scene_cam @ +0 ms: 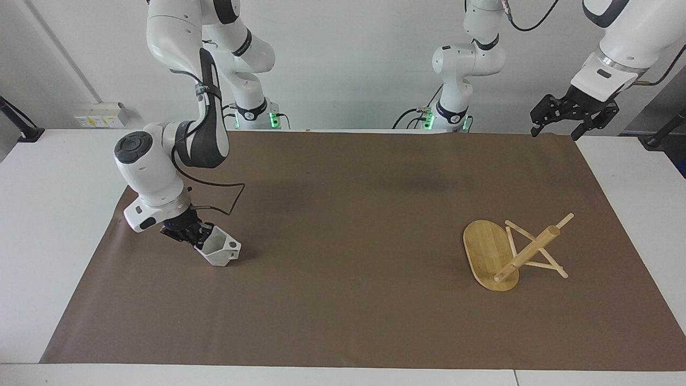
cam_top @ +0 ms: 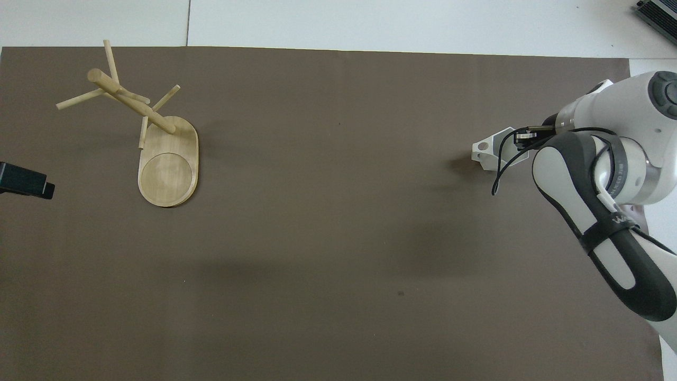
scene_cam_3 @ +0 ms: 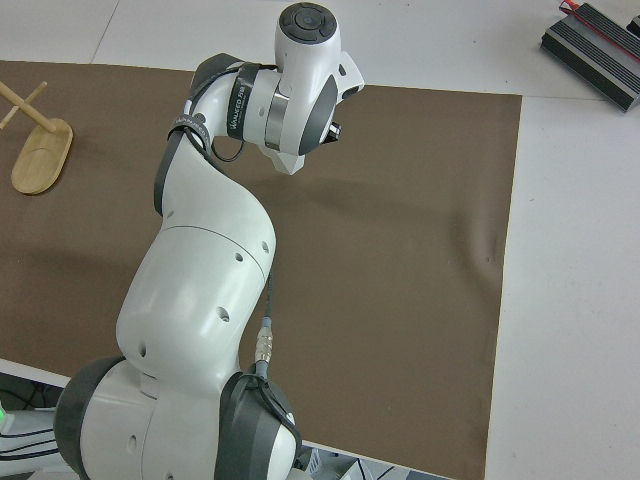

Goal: Hang cup on rack
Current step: 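Lift the mug with the right gripper while the left gripper approaches, then bring the mug to the left gripper and grasp it there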

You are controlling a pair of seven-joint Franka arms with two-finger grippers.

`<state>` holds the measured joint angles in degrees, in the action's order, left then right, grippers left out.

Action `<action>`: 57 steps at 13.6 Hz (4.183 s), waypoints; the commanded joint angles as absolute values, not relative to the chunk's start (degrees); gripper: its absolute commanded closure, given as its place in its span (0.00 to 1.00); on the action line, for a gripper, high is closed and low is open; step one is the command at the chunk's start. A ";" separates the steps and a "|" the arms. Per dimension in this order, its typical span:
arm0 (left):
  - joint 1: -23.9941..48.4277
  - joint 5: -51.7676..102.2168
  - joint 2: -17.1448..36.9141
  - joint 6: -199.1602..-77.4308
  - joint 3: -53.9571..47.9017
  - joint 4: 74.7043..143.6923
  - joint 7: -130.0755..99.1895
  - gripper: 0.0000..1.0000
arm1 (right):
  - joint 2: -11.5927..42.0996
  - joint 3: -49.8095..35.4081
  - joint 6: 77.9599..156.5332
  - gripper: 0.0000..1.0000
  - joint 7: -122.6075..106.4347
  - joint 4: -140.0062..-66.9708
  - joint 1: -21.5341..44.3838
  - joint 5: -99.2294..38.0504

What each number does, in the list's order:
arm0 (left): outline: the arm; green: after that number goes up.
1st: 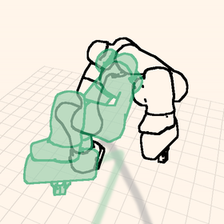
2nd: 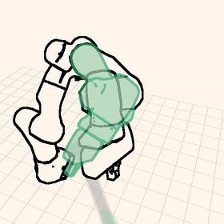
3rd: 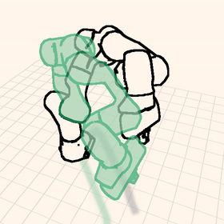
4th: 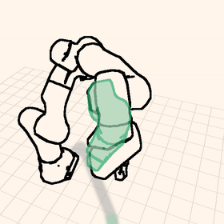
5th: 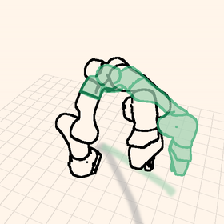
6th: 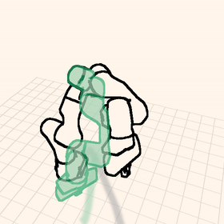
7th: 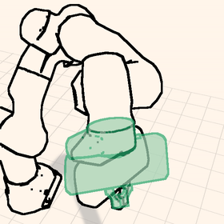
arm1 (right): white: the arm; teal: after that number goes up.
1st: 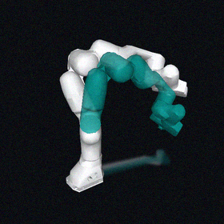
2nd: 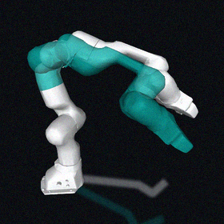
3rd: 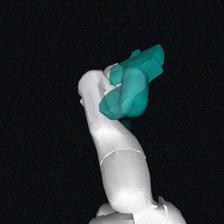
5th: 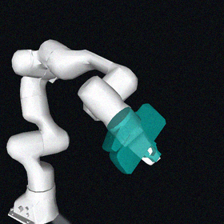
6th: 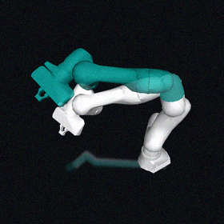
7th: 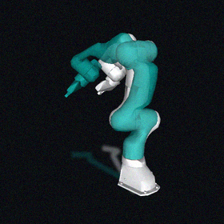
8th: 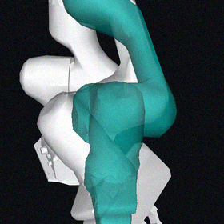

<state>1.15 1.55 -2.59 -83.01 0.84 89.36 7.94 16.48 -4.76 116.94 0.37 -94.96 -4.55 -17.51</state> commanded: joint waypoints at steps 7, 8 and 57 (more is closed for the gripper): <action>1.76 1.14 -4.66 -84.72 0.35 92.63 -7.60 0.00 | 15.82 -19.06 119.79 1.00 17.75 -91.49 -4.92 -22.68; 1.84 1.84 -5.09 -85.77 0.18 93.68 -11.21 0.00 | 15.91 -20.12 119.79 1.00 17.67 -91.49 -4.92 -22.94; 8.00 42.28 5.98 -94.48 0.26 96.42 -92.37 0.00 | 18.02 -43.33 141.94 1.00 31.03 -93.25 -2.72 -27.69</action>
